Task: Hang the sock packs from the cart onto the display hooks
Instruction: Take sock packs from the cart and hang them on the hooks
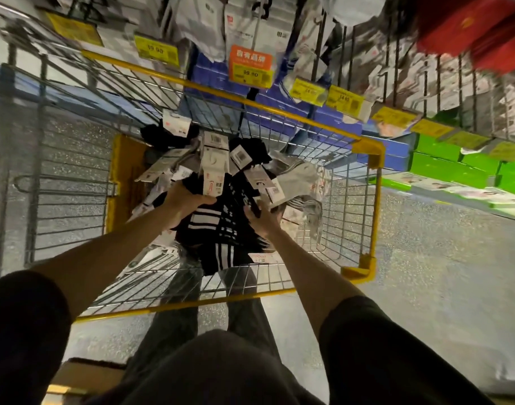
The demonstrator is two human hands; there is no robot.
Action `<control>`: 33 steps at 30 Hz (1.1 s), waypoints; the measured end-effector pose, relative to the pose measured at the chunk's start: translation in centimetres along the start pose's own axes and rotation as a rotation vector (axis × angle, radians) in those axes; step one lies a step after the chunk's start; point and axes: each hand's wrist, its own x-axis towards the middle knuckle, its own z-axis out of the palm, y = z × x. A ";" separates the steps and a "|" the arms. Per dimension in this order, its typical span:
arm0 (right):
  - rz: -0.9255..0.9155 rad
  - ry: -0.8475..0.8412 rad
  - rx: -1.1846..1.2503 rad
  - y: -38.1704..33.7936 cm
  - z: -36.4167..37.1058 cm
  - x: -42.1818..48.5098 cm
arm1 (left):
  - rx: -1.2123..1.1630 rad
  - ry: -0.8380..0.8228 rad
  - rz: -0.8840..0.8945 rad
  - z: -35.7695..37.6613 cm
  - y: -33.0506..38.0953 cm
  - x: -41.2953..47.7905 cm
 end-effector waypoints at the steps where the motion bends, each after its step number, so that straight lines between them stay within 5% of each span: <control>1: -0.001 -0.007 0.031 0.4 -0.4 0.3 | 0.021 -0.022 0.009 0.2 0.0 0.0; 6: 0.003 -0.001 0.069 2.6 -0.4 1.6 | 0.074 -0.080 0.033 0.5 -0.3 0.1; 14: -0.105 0.031 -0.290 0.3 -4.4 -4.5 | 0.042 -0.048 0.099 -0.6 1.6 -2.1; 18: -0.267 0.027 -0.665 -5.2 -9.5 -11.6 | 0.021 -0.041 0.215 -3.1 5.5 -4.6; 25: -0.671 0.286 -1.349 -18.5 -16.3 -26.7 | 0.123 0.162 0.443 -9.8 12.5 -10.1; 33: -0.843 0.612 -1.232 -28.3 -20.4 -36.4 | -0.077 -0.003 0.685 -12.6 20.3 -19.3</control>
